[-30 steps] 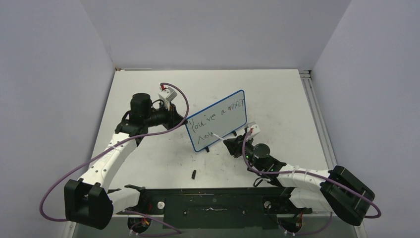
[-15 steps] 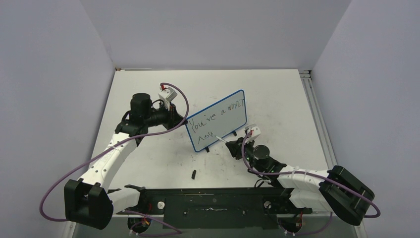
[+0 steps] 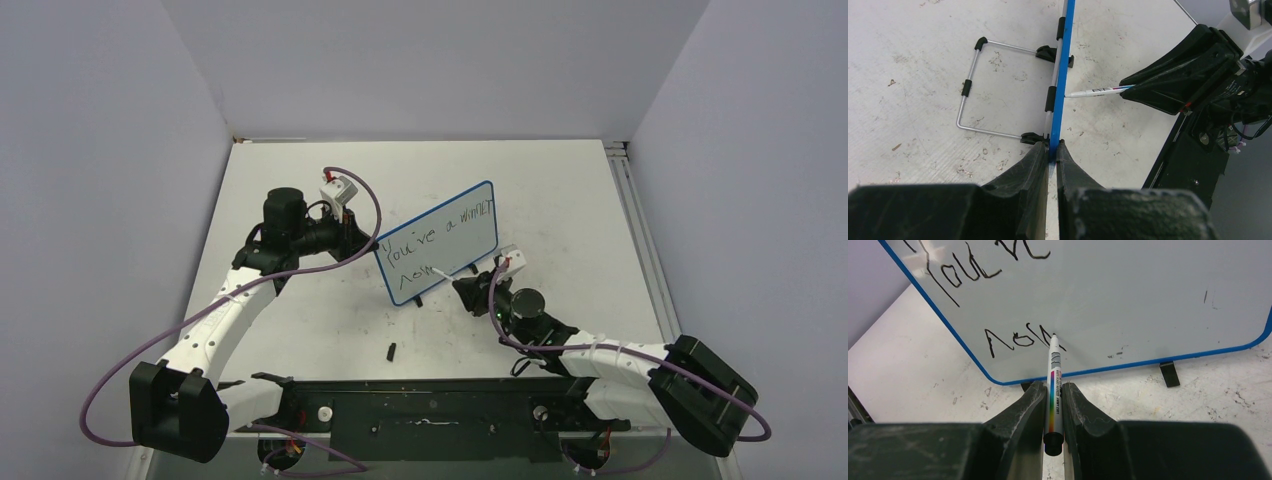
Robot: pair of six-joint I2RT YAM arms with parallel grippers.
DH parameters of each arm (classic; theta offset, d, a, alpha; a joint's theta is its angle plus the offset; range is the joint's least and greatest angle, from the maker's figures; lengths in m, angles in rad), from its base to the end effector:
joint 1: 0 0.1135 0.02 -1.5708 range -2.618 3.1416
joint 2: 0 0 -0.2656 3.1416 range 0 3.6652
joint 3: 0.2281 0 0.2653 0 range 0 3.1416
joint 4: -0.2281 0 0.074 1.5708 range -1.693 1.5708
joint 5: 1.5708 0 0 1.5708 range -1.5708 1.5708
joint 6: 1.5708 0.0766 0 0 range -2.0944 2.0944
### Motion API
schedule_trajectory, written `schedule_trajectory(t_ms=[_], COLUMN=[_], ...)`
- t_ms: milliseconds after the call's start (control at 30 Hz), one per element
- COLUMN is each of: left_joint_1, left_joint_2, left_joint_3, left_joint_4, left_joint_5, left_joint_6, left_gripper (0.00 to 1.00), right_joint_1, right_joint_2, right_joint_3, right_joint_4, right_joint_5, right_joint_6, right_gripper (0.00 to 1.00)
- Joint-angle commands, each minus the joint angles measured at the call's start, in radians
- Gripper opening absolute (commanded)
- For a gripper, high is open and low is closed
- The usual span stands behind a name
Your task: Write a sentence on the whiteboard
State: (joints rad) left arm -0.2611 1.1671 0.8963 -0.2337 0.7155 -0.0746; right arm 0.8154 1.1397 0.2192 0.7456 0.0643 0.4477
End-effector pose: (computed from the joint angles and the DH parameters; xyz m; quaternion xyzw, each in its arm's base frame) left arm 0.2731 -0.1250 0.2827 0.2523 0.7866 -0.3769 0.4190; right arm 0.1828 0.1869 0.1593 -0.1197 0.7566 0.3593 0.5330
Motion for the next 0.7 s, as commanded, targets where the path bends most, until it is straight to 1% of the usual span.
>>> schedule_trajectory(t_ms=[0, 200, 400, 667], left_joint_1=[-0.006, -0.007, -0.006, -0.006], left_joint_2=[-0.015, -0.015, -0.015, -0.014], left_joint_3=[0.003, 0.003, 0.002, 0.003], left_joint_4=[0.002, 0.003, 0.001, 0.003], left_joint_5=[0.021, 0.021, 0.022, 0.022], left_joint_6=[-0.017, -0.017, -0.017, -0.017], left_gripper=[0.0, 0.0, 0.0, 0.0], right_joint_1=[0.004, 0.003, 0.004, 0.005], right_joint_2=[-0.055, -0.08, -0.093, -0.195], right_joint_3=[0.058, 0.057, 0.059, -0.026], right_joint_4=[0.057, 0.04, 0.017, -0.081], right_joint_5=[0.025, 0.038, 0.005, 0.043], right_joint_6=[-0.021, -0.024, -0.028, 0.013], right_gripper=[0.05, 0.05, 0.05, 0.05])
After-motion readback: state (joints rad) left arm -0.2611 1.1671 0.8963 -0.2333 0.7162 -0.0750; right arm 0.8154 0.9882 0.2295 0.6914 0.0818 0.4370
